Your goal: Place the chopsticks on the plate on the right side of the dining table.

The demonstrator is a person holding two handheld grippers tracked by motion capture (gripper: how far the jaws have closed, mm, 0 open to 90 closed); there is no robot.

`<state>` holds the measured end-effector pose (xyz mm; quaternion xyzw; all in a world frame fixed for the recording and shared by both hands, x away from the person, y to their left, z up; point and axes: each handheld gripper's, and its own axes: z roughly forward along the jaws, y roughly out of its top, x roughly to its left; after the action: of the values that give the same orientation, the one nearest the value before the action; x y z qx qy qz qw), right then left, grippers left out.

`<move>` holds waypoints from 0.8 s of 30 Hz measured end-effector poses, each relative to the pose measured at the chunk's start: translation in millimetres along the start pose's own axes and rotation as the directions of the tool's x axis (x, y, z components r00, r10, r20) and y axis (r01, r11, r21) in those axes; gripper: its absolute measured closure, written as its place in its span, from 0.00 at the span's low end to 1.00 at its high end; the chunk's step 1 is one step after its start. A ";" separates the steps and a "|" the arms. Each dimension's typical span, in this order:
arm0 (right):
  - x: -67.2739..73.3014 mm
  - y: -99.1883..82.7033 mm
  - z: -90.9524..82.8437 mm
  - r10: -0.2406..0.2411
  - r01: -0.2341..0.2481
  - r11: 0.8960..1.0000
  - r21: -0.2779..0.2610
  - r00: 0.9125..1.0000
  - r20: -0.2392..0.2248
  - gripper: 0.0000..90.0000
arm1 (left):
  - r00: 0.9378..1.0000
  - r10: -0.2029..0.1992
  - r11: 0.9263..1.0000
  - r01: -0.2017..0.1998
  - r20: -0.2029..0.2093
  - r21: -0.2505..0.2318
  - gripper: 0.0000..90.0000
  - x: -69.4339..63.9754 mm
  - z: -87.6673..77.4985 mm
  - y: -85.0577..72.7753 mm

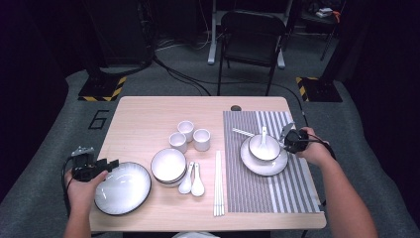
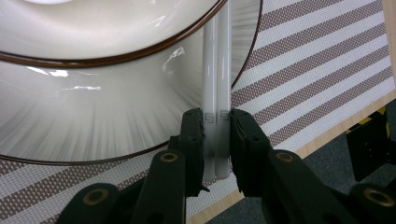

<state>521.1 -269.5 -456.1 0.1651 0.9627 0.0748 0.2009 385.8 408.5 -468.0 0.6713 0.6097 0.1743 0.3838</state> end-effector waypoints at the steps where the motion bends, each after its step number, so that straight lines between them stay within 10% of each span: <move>1: -0.1 0.0 0.0 0.000 0.000 1.000 0.000 1.000 -0.001 0.84 | 1.000 -0.001 1.000 0.001 0.000 0.000 0.48 0.0 0.0 0.0; 15: 1.7 0.1 0.2 0.046 -0.046 0.999 -0.001 0.999 -0.009 0.82 | 1.000 -0.005 1.000 0.005 0.001 -0.004 0.48 0.4 -0.4 -0.1; 16: -3.2 0.7 1.0 -0.018 0.018 1.000 -0.024 1.000 -0.011 0.82 | 1.000 -0.005 1.000 0.005 0.001 -0.002 0.48 0.4 -0.4 -0.2; 24: 1.6 -2.5 -1.2 0.075 -0.075 0.997 -0.019 0.997 -0.021 0.78 | 1.000 -0.011 1.000 0.011 0.000 0.005 0.48 0.2 -0.6 -0.3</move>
<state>518.5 -271.4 -456.0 0.1985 0.9570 0.0935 0.1899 385.2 408.9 -467.9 0.6688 0.6137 0.1707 0.3832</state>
